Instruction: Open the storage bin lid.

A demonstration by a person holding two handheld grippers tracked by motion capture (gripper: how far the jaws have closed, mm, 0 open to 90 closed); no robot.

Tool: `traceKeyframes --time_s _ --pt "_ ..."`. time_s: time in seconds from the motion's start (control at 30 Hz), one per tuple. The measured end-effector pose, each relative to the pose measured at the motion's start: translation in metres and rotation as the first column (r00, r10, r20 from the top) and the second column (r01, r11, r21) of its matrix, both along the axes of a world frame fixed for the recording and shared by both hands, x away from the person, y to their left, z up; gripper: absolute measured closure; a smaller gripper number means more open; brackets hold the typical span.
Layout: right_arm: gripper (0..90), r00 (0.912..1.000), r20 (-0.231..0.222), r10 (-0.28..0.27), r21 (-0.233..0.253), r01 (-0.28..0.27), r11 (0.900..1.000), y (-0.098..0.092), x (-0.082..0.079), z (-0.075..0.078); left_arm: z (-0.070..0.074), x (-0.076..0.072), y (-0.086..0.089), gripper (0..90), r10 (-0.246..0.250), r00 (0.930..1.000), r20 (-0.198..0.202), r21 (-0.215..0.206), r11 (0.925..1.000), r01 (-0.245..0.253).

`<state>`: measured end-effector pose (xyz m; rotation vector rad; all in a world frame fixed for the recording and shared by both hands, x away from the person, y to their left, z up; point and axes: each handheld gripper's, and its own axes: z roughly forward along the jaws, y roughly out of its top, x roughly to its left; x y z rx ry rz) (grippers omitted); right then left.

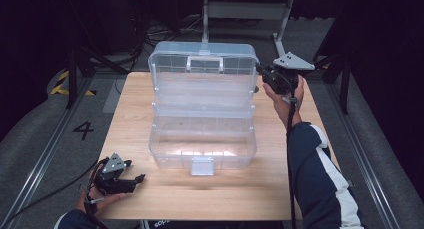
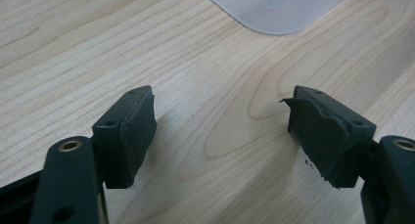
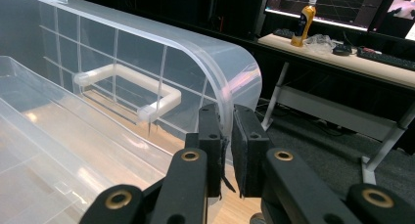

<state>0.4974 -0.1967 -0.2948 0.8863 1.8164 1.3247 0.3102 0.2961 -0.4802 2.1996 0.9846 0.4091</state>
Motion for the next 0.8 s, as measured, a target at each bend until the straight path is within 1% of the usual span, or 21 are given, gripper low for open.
traceKeyframes --time_s 0.1,0.3,0.37,0.53,0.6,0.7,0.73,0.8 --pt "83.8 0.9999 -0.010 0.001 0.012 -0.001 1.000 -0.001 0.004 0.000 0.000 0.000 0.000 26.4 0.000 1.0000 -0.005 0.001 1.0000 0.000" --pt "83.7 0.9999 -0.012 -0.003 0.004 0.003 1.000 0.000 0.010 -0.001 0.000 0.000 0.000 26.3 -0.001 1.0000 -0.003 0.003 1.0000 0.001" --pt "83.7 0.9999 -0.016 -0.003 0.007 0.003 1.000 0.000 0.012 -0.001 0.000 0.000 -0.001 26.3 0.003 1.0000 0.000 -0.005 1.0000 -0.003" --pt "83.4 0.9997 -0.023 -0.008 0.003 0.008 1.000 0.001 0.021 -0.002 0.000 0.000 0.000 26.2 0.002 1.0000 0.003 0.000 1.0000 -0.002" --pt "83.4 0.9995 -0.028 -0.010 0.010 0.010 1.000 0.001 0.024 -0.003 -0.001 0.000 -0.001 26.3 0.003 1.0000 0.000 -0.006 1.0000 -0.003" --pt "83.4 0.9992 -0.039 -0.012 0.025 0.013 1.000 0.001 0.029 -0.004 0.000 0.000 0.000 26.3 0.003 1.0000 0.004 -0.004 1.0000 -0.003" --pt "83.3 0.9991 -0.041 -0.013 0.017 0.014 1.000 0.001 0.031 -0.004 0.000 0.000 0.000 26.3 0.003 1.0000 0.004 -0.004 1.0000 -0.003" --pt "83.3 0.9989 -0.045 -0.015 0.019 0.016 1.000 0.002 0.033 -0.004 -0.001 0.000 -0.001 26.3 0.004 1.0000 0.004 -0.004 1.0000 -0.004"
